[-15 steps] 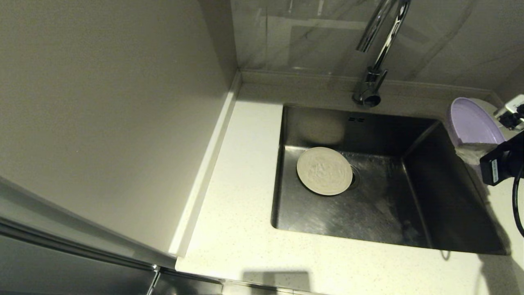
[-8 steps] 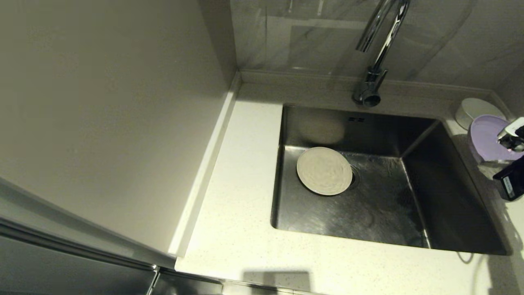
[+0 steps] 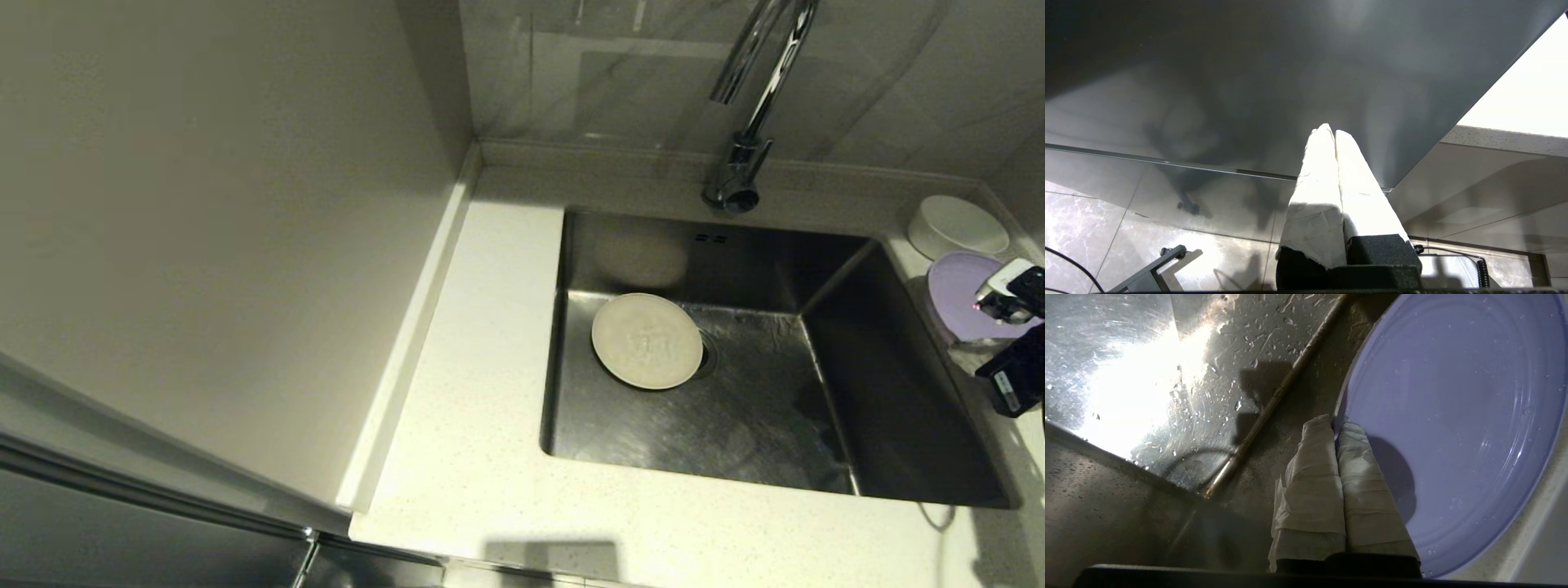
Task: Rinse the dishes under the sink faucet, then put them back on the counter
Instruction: Put a plate back to the table from the sink
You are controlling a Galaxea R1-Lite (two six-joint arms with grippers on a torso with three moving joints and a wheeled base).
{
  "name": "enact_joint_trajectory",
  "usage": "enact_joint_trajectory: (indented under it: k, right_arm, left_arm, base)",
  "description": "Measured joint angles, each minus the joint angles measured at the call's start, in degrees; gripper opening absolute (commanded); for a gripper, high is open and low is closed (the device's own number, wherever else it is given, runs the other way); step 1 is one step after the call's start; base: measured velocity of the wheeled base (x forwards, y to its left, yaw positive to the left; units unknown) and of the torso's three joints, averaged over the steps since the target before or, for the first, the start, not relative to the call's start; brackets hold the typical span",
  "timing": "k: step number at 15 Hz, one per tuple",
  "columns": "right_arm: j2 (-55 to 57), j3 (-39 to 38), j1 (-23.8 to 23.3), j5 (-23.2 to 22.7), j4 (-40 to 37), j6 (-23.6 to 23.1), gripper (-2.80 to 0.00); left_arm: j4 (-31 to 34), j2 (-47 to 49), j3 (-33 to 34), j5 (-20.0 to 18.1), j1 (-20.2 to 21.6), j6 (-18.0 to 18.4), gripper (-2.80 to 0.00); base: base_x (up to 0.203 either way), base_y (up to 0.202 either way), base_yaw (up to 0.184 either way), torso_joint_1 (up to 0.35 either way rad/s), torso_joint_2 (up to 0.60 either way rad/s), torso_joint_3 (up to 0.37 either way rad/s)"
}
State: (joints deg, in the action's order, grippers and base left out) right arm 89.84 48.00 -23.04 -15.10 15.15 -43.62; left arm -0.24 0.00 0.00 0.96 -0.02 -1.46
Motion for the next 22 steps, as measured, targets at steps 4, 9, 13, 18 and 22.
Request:
enact_joint_trajectory:
  k: [4, 9, 13, 18, 22]
  right_arm:
    - [3.67, 2.99, 0.02, 0.12, 1.01, -0.40, -2.80]
    - [7.16, 5.62, -0.60, 0.20, 2.62, -0.55, -2.80]
    - [9.08, 6.17, -2.08, 0.18, 4.99, -2.10, -2.80]
    - [10.16, 7.18, -2.54, 0.06, 4.91, -1.76, -2.80]
    - [10.13, 7.20, -2.58, 0.13, 5.00, -1.84, 0.00]
  left_arm:
    - [0.02, 0.00, 0.00, -0.02, 0.02, 0.01, -2.80]
    - [0.00, 0.00, 0.00, 0.00, 0.02, 0.03, -2.80]
    - [0.00, 0.00, 0.00, -0.04, 0.02, 0.03, -2.80]
    - [0.00, 0.00, 0.00, -0.04, 0.00, 0.01, -2.80]
    - [0.00, 0.00, 0.00, -0.02, 0.00, 0.01, -2.80]
  base:
    - [0.000, 0.000, 0.000, 0.000, 0.00, 0.000]
    - [0.000, 0.000, 0.000, 0.000, 0.00, 0.000]
    - [0.000, 0.000, 0.000, 0.000, 0.00, 0.000]
    - [0.000, 0.000, 0.000, 0.000, 0.00, 0.000]
    - [0.000, 0.000, 0.000, 0.000, 0.00, 0.000]
